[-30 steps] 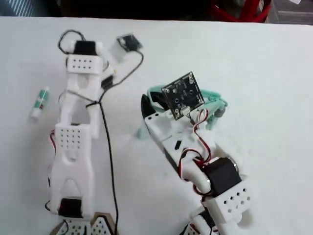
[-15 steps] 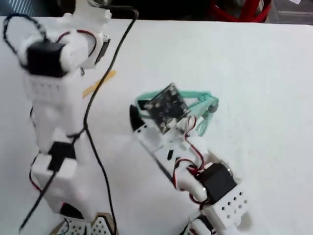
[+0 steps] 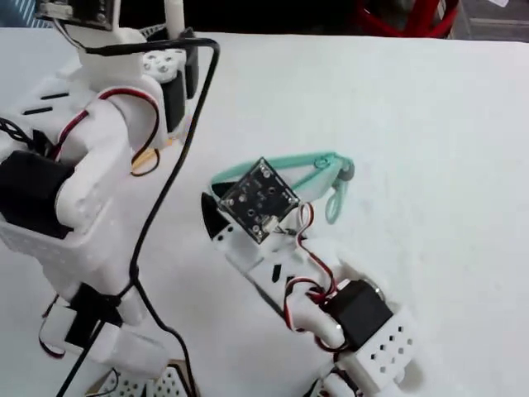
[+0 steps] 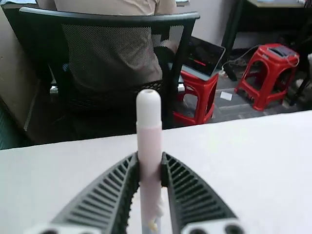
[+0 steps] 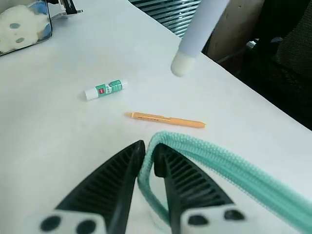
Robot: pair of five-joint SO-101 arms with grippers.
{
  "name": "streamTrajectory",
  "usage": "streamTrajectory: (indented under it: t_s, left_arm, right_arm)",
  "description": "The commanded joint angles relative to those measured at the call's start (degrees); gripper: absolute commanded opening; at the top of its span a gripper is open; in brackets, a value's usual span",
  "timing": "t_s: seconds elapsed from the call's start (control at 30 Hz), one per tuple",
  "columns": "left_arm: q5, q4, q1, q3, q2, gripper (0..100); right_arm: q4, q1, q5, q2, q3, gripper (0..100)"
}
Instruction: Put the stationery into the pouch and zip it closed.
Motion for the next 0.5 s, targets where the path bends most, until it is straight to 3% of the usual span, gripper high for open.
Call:
streamTrajectory:
  t_s: [0.0,0.27,0.47]
  left_arm:
    - [5.9,-4.4,0.8,-2.1,-2.1,2]
    - [9.1,-2.3,10.8,-3.9,-2.4,2]
    - [8.9,2.5,11.8,-7.3,-2.5,2]
  right_arm:
    - [0.7,1.7,0.3,1.5,7.6,2.3]
    - [0.6,2.0,0.0,1.5,7.9,2.3]
    - [0.6,1.9,-0.1,1.5,8.0,2.3]
